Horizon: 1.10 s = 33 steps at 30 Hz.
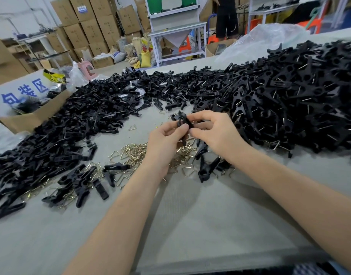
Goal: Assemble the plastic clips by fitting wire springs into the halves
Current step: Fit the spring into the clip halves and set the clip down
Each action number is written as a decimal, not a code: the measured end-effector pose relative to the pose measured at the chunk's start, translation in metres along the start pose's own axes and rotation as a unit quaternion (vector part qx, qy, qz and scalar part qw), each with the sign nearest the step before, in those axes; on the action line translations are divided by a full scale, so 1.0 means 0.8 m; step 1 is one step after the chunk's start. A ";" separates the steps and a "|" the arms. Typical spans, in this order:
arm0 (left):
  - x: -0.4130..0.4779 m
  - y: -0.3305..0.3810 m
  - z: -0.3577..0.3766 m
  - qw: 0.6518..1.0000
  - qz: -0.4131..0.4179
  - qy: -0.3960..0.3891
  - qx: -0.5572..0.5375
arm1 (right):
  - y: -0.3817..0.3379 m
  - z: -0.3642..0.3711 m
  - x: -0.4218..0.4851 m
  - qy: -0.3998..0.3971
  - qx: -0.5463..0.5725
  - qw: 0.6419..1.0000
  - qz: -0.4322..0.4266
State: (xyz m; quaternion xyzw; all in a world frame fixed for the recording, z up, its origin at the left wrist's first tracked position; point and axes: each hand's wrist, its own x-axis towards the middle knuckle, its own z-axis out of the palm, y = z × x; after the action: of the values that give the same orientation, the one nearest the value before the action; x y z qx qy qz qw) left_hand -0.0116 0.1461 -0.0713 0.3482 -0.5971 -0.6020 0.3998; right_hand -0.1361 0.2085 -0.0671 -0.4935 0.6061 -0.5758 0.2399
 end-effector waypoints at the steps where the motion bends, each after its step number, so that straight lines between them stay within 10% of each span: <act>1: 0.001 -0.001 -0.001 1.000 -0.009 0.000 -0.007 | 0.000 0.001 0.000 0.005 -0.012 1.000 -0.011; 7: 0.004 0.003 0.002 0.995 -0.021 -0.004 -0.096 | 0.009 -0.002 0.005 0.080 0.037 0.996 0.018; 33: 0.006 -0.001 -0.007 0.998 0.006 -0.050 -0.038 | 0.015 -0.013 0.012 -0.028 0.053 0.998 0.022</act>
State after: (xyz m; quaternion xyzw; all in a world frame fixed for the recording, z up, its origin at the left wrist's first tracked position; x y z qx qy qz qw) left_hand -0.0088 0.1391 -0.0719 0.2989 -0.5947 -0.6387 0.3861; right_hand -0.1526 0.2035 -0.0732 -0.4823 0.5790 -0.5875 0.2949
